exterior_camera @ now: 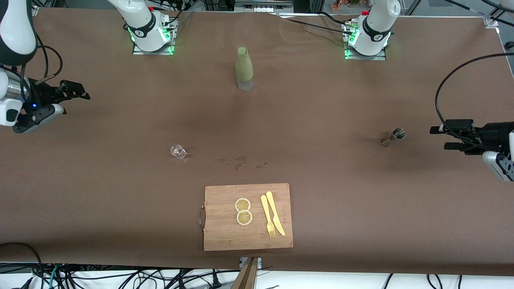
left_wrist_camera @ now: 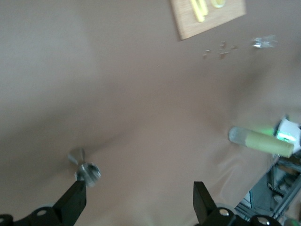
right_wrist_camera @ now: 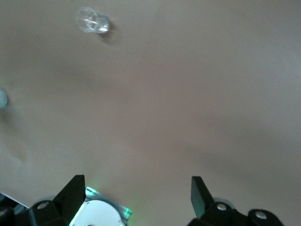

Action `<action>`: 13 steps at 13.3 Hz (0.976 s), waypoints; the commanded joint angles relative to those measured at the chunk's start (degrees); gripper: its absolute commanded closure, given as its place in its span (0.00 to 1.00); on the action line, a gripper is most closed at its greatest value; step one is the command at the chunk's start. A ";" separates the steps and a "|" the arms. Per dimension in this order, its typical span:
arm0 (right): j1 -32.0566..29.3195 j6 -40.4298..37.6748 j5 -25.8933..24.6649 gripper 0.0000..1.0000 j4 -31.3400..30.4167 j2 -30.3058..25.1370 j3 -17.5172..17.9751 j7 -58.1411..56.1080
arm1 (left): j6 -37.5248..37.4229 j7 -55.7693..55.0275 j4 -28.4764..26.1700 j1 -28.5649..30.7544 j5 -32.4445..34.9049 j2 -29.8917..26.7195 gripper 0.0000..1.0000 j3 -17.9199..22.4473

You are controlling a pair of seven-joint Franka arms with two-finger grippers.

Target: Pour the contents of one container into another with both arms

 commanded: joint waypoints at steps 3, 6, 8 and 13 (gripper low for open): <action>3.19 -5.64 -4.05 0.00 5.48 -2.59 3.32 26.42 | 1.97 -7.29 -1.32 -3.97 14.83 -7.58 0.00 -5.08; 2.75 -0.38 -4.58 0.00 5.22 -3.65 3.43 33.86 | 6.45 -7.64 -1.59 -3.98 18.28 -10.04 0.00 -5.61; 2.31 5.76 -4.23 0.00 4.87 -3.57 3.78 34.30 | 9.25 -10.70 -1.32 -3.98 24.23 -11.01 0.00 -9.02; 1.96 4.84 -2.30 0.00 3.82 -5.31 3.87 33.07 | 10.77 -30.04 -1.23 -3.19 27.26 -12.16 0.00 -13.00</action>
